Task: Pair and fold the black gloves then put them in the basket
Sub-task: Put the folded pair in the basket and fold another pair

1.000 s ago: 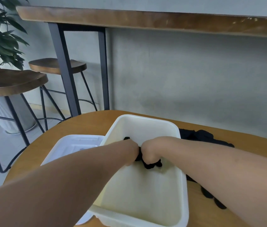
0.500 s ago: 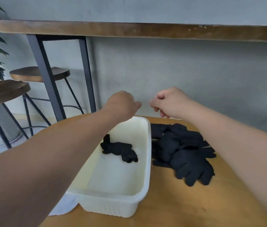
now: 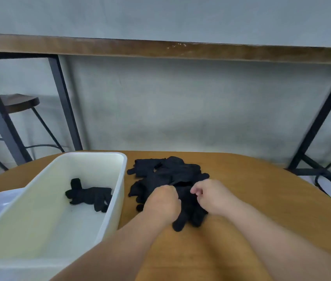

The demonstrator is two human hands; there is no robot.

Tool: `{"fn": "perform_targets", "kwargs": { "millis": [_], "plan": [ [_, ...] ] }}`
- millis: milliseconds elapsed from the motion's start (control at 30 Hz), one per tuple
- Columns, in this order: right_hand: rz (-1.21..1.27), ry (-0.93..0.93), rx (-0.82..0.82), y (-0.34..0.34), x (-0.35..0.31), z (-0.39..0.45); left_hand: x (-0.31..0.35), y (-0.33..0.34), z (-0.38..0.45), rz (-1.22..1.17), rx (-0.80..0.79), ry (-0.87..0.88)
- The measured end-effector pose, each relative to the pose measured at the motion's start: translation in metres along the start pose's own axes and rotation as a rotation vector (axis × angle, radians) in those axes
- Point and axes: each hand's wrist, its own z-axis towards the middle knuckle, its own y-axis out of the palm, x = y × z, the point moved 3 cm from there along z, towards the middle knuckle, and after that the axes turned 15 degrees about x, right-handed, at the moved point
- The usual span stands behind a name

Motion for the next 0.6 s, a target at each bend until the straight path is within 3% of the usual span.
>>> {"fn": "perform_targets", "kwargs": {
  "millis": [167, 367, 600],
  "plan": [
    [-0.113, -0.111, -0.079, 0.028, 0.036, -0.003, -0.003, 0.028, -0.005, -0.12, 0.029, -0.008],
    [-0.037, -0.188, 0.058, 0.025, 0.034, -0.005, 0.002, 0.041, -0.006, -0.07, 0.018, 0.071],
    [0.192, -0.086, 0.09, -0.009, 0.019, -0.004, 0.014, 0.018, -0.003, -0.184, 0.27, 0.212]
  ]
}}
